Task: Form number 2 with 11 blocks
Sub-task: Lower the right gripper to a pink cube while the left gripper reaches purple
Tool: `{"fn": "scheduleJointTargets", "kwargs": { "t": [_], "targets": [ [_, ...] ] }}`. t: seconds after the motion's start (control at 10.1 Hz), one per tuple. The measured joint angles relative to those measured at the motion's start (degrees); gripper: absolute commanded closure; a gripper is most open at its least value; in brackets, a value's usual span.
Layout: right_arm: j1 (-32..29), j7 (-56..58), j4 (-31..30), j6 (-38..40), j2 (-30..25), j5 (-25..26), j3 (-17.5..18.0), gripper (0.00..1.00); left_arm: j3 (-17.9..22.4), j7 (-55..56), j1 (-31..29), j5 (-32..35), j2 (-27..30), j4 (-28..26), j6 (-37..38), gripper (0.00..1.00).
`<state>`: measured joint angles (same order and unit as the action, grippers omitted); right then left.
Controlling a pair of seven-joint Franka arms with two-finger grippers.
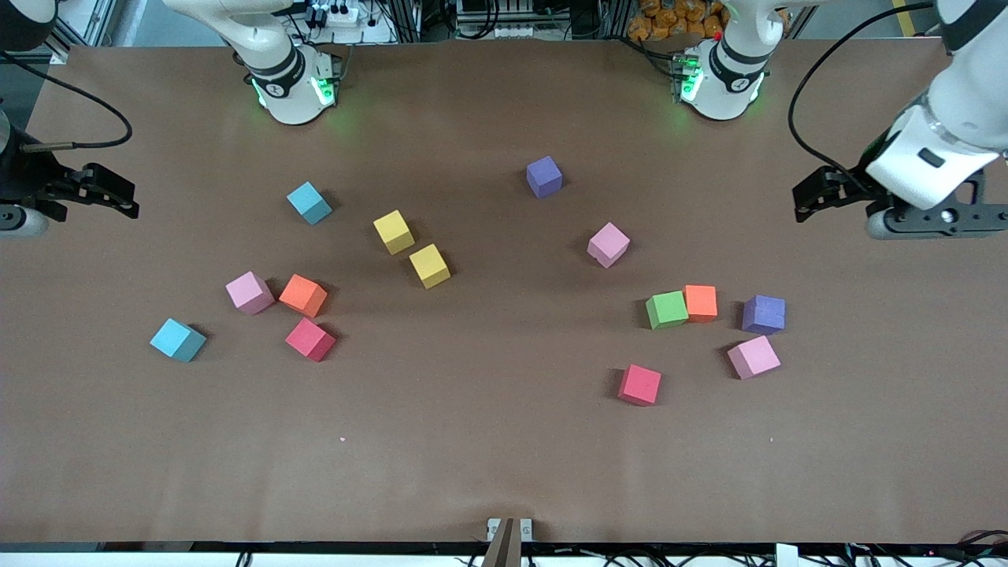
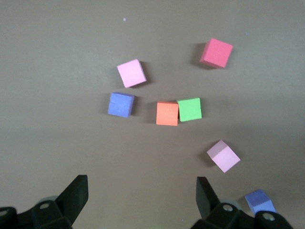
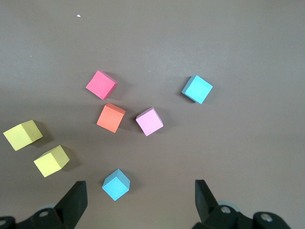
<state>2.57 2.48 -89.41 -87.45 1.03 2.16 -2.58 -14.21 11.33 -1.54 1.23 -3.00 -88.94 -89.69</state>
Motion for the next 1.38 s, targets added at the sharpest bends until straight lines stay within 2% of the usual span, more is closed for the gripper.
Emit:
{"fn": "scheduleJointTargets", "kwargs": {
  "t": [0.3, 0.49, 0.89, 1.09, 1.38],
  "targets": [
    [-1.14, -0.57, -4.34, -3.34, 0.29, 0.01, -0.7, 0.0, -6.9, 8.38, 1.14, 0.0, -2.67, -4.43, -1.93, 0.0],
    [-2.8, -0.67, -11.64, -11.36, 0.93, 0.03, -0.82, 0.0, -11.81, 17.72, 2.87, 0.0, -4.24, -10.56, -8.29, 0.0],
    [-7.57, -0.81, -23.57, -24.34, 3.76, 0.05, -0.98, 0.0, -18.37, 34.28, 5.63, -0.01, -4.84, -21.17, -17.69, 0.0],
    [-7.66, -3.57, -29.09, -31.91, 6.07, 0.04, -0.96, 0.0, -20.56, 42.48, 8.49, -0.14, -5.36, -25.58, -22.57, 0.0],
    [-7.53, -15.22, -35.18, -41.7, 9.69, 0.05, -0.73, 0.0, -20.8, 55.32, 15.22, -0.21, -10.09, -29.16, -30.69, 0.0]
  ]
}}
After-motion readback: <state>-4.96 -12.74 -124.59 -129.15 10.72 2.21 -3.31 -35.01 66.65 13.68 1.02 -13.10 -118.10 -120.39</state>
